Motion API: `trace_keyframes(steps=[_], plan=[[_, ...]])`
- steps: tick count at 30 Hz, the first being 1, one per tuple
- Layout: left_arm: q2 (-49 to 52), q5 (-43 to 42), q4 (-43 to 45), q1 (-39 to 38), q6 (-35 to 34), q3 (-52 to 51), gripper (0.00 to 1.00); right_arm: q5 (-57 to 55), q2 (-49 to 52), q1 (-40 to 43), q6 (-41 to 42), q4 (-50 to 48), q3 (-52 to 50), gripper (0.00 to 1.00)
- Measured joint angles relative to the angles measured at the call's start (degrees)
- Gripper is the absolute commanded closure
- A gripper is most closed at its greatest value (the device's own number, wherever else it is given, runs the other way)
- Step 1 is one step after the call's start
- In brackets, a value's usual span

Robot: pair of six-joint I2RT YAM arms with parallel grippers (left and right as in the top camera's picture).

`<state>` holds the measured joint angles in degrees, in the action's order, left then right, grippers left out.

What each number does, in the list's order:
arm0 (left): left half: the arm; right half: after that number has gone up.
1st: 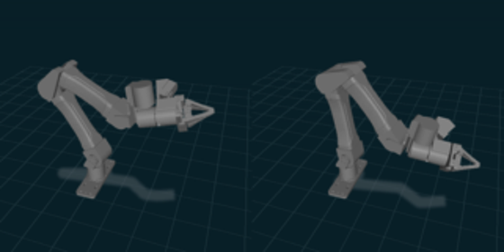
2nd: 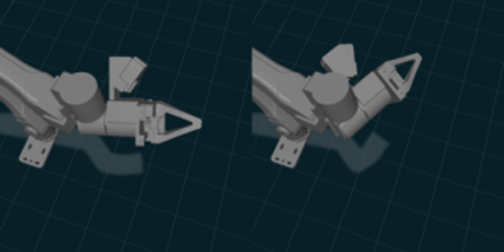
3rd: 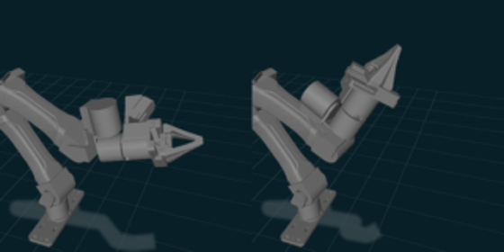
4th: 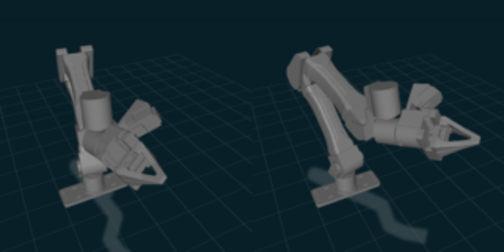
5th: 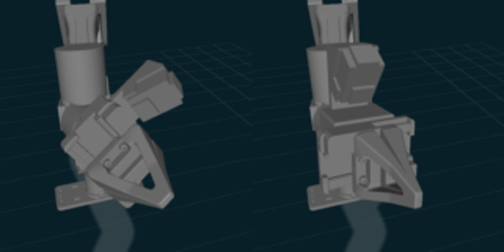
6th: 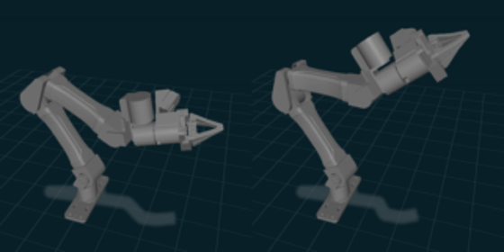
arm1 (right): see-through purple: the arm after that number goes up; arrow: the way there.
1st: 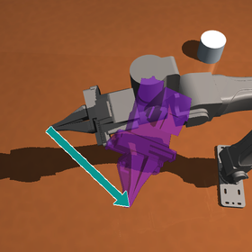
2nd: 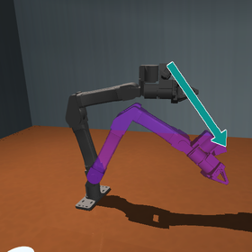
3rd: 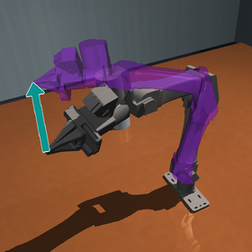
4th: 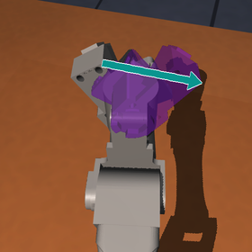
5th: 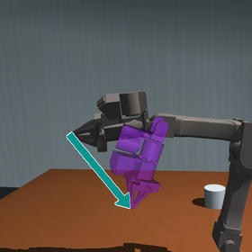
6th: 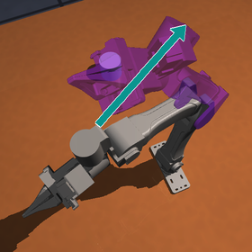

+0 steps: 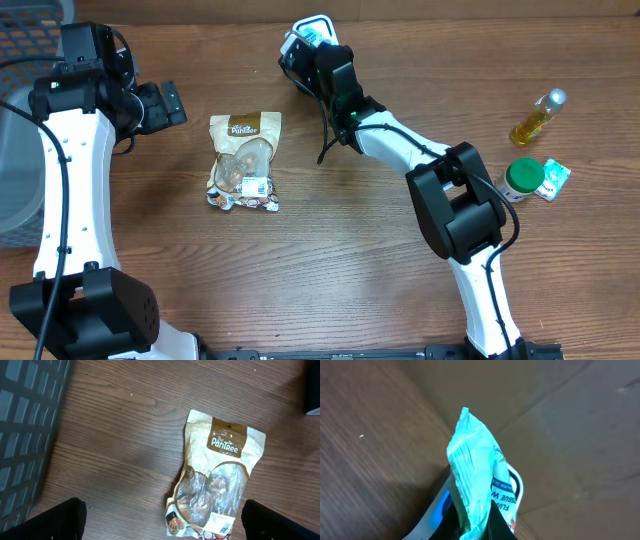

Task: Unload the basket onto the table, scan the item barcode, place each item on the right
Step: 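Hold the wipe pack barcode over the scanner with the right gripper, then carry the wipe pack right and lower it onto the table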

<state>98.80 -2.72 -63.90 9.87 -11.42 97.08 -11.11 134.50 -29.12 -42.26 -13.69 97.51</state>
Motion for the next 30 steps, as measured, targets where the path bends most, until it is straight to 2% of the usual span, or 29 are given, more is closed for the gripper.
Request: trace_keyframes(steps=[10, 18, 24, 30], plan=[[0.0, 0.0, 0.0, 0.0, 0.0, 0.0, 0.01, 1.4, 0.1, 0.0, -0.2, 3.8, 0.1, 0.96], [0.0, 0.0, 0.0, 0.0, 0.0, 0.0, 0.0, 1.1, -0.7, 0.5, 4.0, 3.5, 0.1, 0.96], [0.0, 0.0, 0.0, 0.0, 0.0, 0.0, 0.01, 1.0, -8.9, 0.9, 13.0, 15.6, 0.0, 0.96], [0.0, 0.0, 0.0, 0.0, 0.0, 0.0, 0.0, 3.1, -20.3, 3.0, 25.6, 39.8, 0.1, 0.96]])
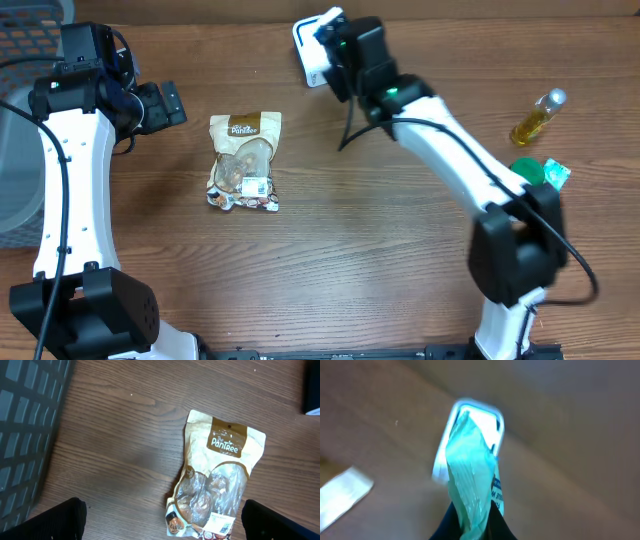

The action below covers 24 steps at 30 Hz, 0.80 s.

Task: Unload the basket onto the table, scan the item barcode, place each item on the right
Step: 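Carry the wipe pack right and lower it onto the table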

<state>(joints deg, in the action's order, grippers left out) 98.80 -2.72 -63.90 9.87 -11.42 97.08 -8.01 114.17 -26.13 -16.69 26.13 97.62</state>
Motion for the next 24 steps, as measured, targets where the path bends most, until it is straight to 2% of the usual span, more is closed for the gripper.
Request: trace_keyframes(steps=[8, 13, 18, 21, 24], plan=[[0.0, 0.0, 0.0, 0.0, 0.0, 0.0, 0.0, 9.9, -1.7, 6.8, 9.8, 30.5, -0.9, 0.96], [0.0, 0.0, 0.0, 0.0, 0.0, 0.0, 0.01, 12.0, -1.7, 10.1, 11.4, 35.1, -3.7, 0.96], [0.0, 0.0, 0.0, 0.0, 0.0, 0.0, 0.0, 12.3, -1.7, 13.5, 11.9, 36.2, -5.4, 0.41], [0.0, 0.0, 0.0, 0.0, 0.0, 0.0, 0.0, 11.6, -1.7, 15.5, 12.6, 35.4, -5.4, 0.31], [0.0, 0.0, 0.0, 0.0, 0.0, 0.0, 0.0, 9.6, -1.7, 16.4, 15.3, 33.5, -5.6, 0.37]])
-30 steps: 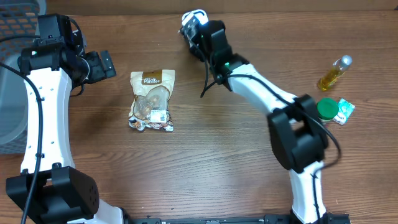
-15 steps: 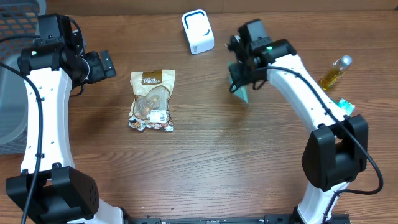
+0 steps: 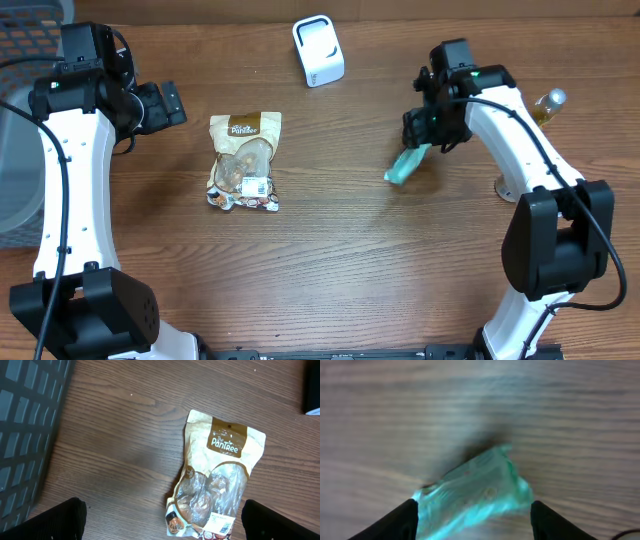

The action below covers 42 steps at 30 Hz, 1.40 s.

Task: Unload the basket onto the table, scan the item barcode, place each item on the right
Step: 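Carry the wipe pack right and lower it onto the table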

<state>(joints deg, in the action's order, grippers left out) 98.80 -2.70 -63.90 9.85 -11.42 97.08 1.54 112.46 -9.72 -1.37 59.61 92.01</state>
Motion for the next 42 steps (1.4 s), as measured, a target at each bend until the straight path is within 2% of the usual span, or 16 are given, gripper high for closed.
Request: trace_keyframes(steps=[8, 10, 14, 19, 25, 32, 40, 42], plan=[[0.0, 0.0, 0.0, 0.0, 0.0, 0.0, 0.01, -1.9, 0.0, -1.2, 12.0, -3.4, -2.3, 0.41], [0.0, 0.0, 0.0, 0.0, 0.0, 0.0, 0.0, -2.0, 0.0, -2.4, 13.4, -4.6, -3.2, 0.49], [0.0, 0.0, 0.0, 0.0, 0.0, 0.0, 0.0, -2.0, 0.0, -5.3, 16.1, -8.5, -5.4, 0.58], [0.0, 0.0, 0.0, 0.0, 0.0, 0.0, 0.0, -2.1, 0.0, -9.5, 18.0, -15.8, -10.2, 0.64], [0.0, 0.0, 0.0, 0.0, 0.0, 0.0, 0.0, -5.0, 0.7, -12.1, 18.7, -20.7, -15.1, 0.64], [0.0, 0.0, 0.0, 0.0, 0.0, 0.0, 0.0, -9.0, 1.5, -10.6, 18.8, -15.4, -15.6, 0.64], [0.0, 0.0, 0.0, 0.0, 0.0, 0.0, 0.0, -12.2, 1.5, -4.9, 18.1, -8.6, -15.6, 0.63], [0.0, 0.0, 0.0, 0.0, 0.0, 0.0, 0.01, -12.5, 1.5, -3.3, 16.9, -7.4, -15.6, 0.58]])
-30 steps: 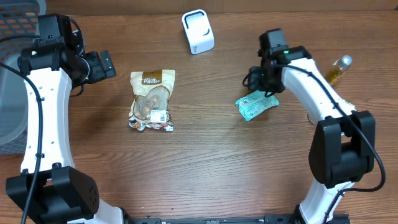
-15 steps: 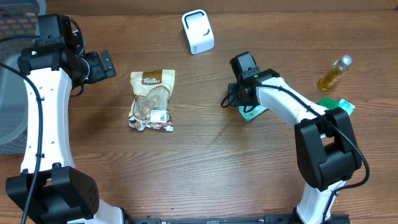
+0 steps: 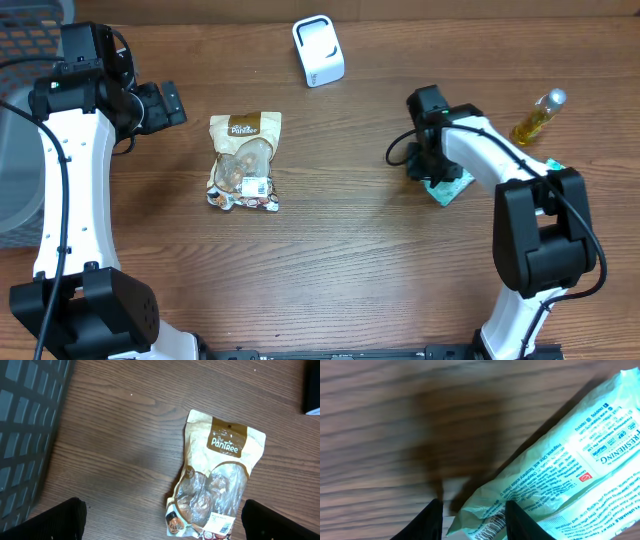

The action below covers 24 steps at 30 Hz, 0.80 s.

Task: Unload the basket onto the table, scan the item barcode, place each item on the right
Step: 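Carry the wipe pack right and lower it onto the table, then open the right gripper to release the wipe pack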

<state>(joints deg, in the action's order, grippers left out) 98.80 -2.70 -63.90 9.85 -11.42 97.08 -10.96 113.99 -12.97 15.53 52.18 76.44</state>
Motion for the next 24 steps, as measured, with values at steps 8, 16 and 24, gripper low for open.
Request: trace_keyframes(steps=[8, 16, 24], plan=[[0.0, 0.0, 0.0, 0.0, 0.0, 0.0, 0.01, 1.4, 0.0, 2.1, -3.3, 3.3, 0.4, 0.51], [0.0, 0.0, 0.0, 0.0, 0.0, 0.0, 0.01, 11.2, -1.7, 1.6, -1.6, 1.2, 2.2, 0.52], [0.0, 0.0, 0.0, 0.0, 0.0, 0.0, 0.01, 13.5, -2.1, 1.1, 2.2, -5.2, 1.1, 0.52]])
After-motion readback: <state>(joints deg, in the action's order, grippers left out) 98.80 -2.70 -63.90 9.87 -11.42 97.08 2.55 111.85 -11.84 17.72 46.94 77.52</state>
